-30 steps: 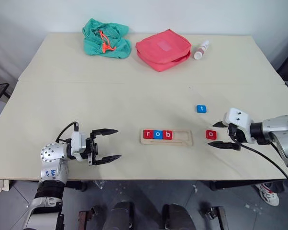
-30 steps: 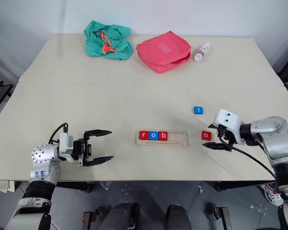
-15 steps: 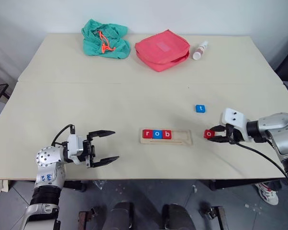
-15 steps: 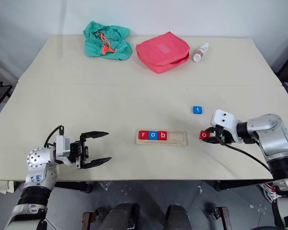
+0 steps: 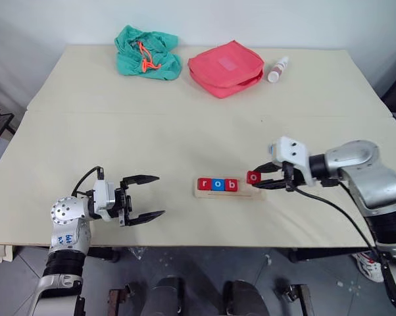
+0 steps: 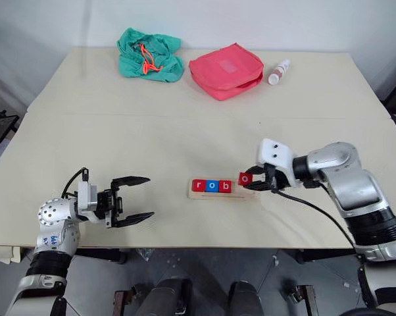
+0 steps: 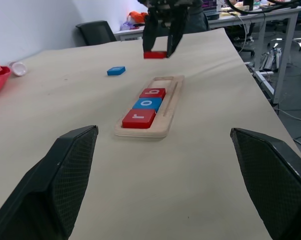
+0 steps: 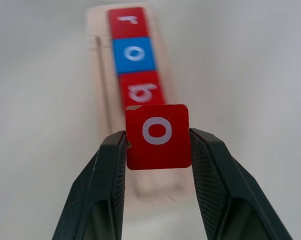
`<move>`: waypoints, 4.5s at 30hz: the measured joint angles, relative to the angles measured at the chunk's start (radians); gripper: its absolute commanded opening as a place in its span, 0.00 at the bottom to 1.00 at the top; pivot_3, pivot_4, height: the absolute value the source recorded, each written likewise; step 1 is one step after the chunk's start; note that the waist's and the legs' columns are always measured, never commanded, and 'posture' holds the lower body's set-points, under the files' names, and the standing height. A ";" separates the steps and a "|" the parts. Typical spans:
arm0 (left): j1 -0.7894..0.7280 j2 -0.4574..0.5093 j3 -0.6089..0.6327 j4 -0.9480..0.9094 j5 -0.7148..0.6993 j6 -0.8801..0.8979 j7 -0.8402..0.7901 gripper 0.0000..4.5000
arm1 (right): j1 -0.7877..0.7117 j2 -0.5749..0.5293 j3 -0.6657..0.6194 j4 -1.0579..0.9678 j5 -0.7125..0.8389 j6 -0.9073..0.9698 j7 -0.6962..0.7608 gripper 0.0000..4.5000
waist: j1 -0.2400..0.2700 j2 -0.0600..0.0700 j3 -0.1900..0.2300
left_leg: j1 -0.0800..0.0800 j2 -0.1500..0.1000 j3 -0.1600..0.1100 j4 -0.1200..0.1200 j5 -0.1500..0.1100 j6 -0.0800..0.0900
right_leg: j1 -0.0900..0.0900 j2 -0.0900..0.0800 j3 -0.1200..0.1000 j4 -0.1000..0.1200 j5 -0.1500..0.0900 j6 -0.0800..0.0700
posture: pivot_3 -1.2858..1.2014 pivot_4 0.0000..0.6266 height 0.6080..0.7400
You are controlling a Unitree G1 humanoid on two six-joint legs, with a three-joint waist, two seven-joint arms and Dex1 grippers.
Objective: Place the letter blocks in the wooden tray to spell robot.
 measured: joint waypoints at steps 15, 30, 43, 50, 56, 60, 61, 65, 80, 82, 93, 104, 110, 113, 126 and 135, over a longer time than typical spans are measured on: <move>0.043 -0.003 -0.003 -0.042 0.000 -0.001 0.037 1.00 | -0.076 0.056 0.080 0.165 -0.097 -0.151 0.042 0.54 | 0.000 0.000 0.000 | 0.000 0.000 0.000 0.000 0.000 0.000 | 0.000 0.000 0.000 0.001 0.000 0.000 | 0.52 0.24 1.00; 0.029 -0.005 -0.004 -0.032 0.002 -0.006 0.048 1.00 | 0.013 0.013 -0.014 0.045 -0.051 -0.070 0.022 0.99 | 0.009 0.000 0.000 | 0.000 -0.001 -0.001 0.000 0.000 0.000 | 0.000 0.000 0.000 0.001 0.000 0.000 | 0.52 0.24 1.00; -0.044 -0.026 -0.017 0.043 0.004 -0.024 0.022 1.00 | 0.178 0.019 -0.127 -0.063 0.004 0.053 -0.160 0.63 | 0.000 0.000 0.000 | 0.000 0.000 0.000 -0.001 0.000 0.000 | 0.000 0.000 0.000 0.001 0.000 0.000 | 0.52 0.24 1.00; -0.044 -0.026 -0.020 0.048 0.003 -0.025 0.018 1.00 | 0.170 0.039 -0.112 -0.047 0.002 0.049 -0.186 0.06 | 0.001 0.000 0.000 | 0.000 0.000 0.000 -0.001 0.000 0.000 | 0.000 0.000 0.000 0.001 0.000 0.000 | 0.52 0.24 1.00; -0.019 -0.020 -0.019 0.033 0.003 -0.025 0.022 1.00 | 0.161 0.048 -0.072 -0.009 -0.009 0.039 -0.179 0.01 | 0.000 0.000 0.000 | 0.000 0.000 0.000 -0.001 0.000 0.000 | -0.001 0.000 0.000 0.001 0.000 0.000 | 0.52 0.24 1.00; 0.005 -0.013 -0.016 0.020 0.003 -0.024 0.029 1.00 | 0.137 0.057 -0.055 0.018 -0.013 0.023 -0.175 0.01 | -0.001 0.000 0.000 | 0.000 0.000 0.000 0.000 0.000 0.000 | 0.000 0.000 0.000 0.001 0.000 0.000 | 0.52 0.24 1.00; 0.009 -0.012 -0.014 0.015 0.003 -0.024 0.031 1.00 | 0.130 0.062 -0.049 0.022 -0.014 0.023 -0.175 0.01 | 0.000 0.000 0.000 | 0.000 0.000 0.000 -0.001 0.000 0.000 | 0.000 0.000 0.000 0.001 0.000 0.000 | 0.52 0.24 1.00; 0.013 -0.009 -0.010 -0.003 0.003 -0.023 0.036 1.00 | 0.119 0.087 -0.041 0.027 -0.017 0.022 -0.176 0.01 | 0.000 0.000 0.000 | 0.000 0.000 0.000 0.000 0.000 0.000 | 0.000 0.000 0.000 0.001 0.000 0.000 | 0.52 0.24 1.00; -0.013 -0.013 -0.012 0.017 0.003 -0.020 0.037 1.00 | 0.332 0.036 -0.299 -0.167 0.098 0.071 -0.245 0.35 | 0.017 0.000 0.000 | 0.000 0.000 0.000 0.000 0.000 0.000 | 0.000 0.000 0.000 0.000 0.000 0.000 | 0.52 0.24 1.00; -0.032 -0.016 -0.015 0.043 0.003 -0.020 0.030 1.00 | 0.397 0.062 -0.371 -0.203 0.121 0.070 -0.299 0.51 | 0.021 0.000 0.000 | 0.000 0.000 0.001 0.000 0.000 0.000 | 0.000 0.000 0.000 0.000 0.000 0.000 | 0.52 0.24 1.00; -0.120 -0.027 -0.031 0.156 0.003 -0.021 -0.039 1.00 | 0.643 0.212 -0.613 -0.373 0.214 0.145 -0.580 1.00 | 0.024 0.000 0.000 | 0.001 0.000 0.002 0.000 0.000 0.000 | 0.000 0.000 0.001 0.002 0.000 0.000 | 0.52 0.24 1.00; -0.143 -0.024 -0.031 0.183 0.004 -0.023 -0.062 1.00 | 0.382 0.311 -0.522 -0.247 0.210 0.242 -0.793 1.00 | 0.012 0.000 0.000 | 0.001 -0.001 0.001 -0.001 0.000 0.000 | -0.002 0.000 0.002 0.006 0.000 0.000 | 0.52 0.24 1.00; -0.105 -0.014 -0.026 0.143 0.003 -0.020 -0.053 1.00 | 0.189 0.375 -0.429 0.054 0.107 0.141 -0.888 1.00 | -0.002 0.000 0.000 | 0.001 -0.001 0.000 -0.001 0.000 0.000 | -0.003 0.000 0.002 0.007 0.000 0.000 | 0.52 0.24 1.00; -0.082 -0.012 -0.023 0.108 0.003 -0.016 -0.042 1.00 | 0.124 0.398 -0.411 0.185 0.071 0.085 -0.906 1.00 | -0.007 0.000 0.000 | 0.001 -0.001 0.000 -0.002 0.000 0.000 | -0.004 0.000 0.002 0.008 0.000 0.000 | 0.52 0.24 1.00; 0.001 -0.003 -0.008 0.009 0.002 0.000 0.012 1.00 | -0.001 0.453 -0.360 0.384 0.010 0.009 -0.966 0.71 | -0.025 0.000 0.000 | 0.001 -0.001 -0.002 -0.003 0.000 0.000 | -0.004 0.000 0.002 0.010 0.000 0.000 | 0.52 0.24 1.00; 0.003 -0.003 -0.006 -0.002 0.002 0.000 0.022 1.00 | 0.066 0.457 -0.369 0.270 0.010 0.050 -1.020 0.33 | -0.024 0.000 0.000 | 0.001 -0.002 -0.005 -0.002 0.000 0.000 | -0.003 0.000 0.003 0.012 0.000 0.000 | 0.52 0.24 1.00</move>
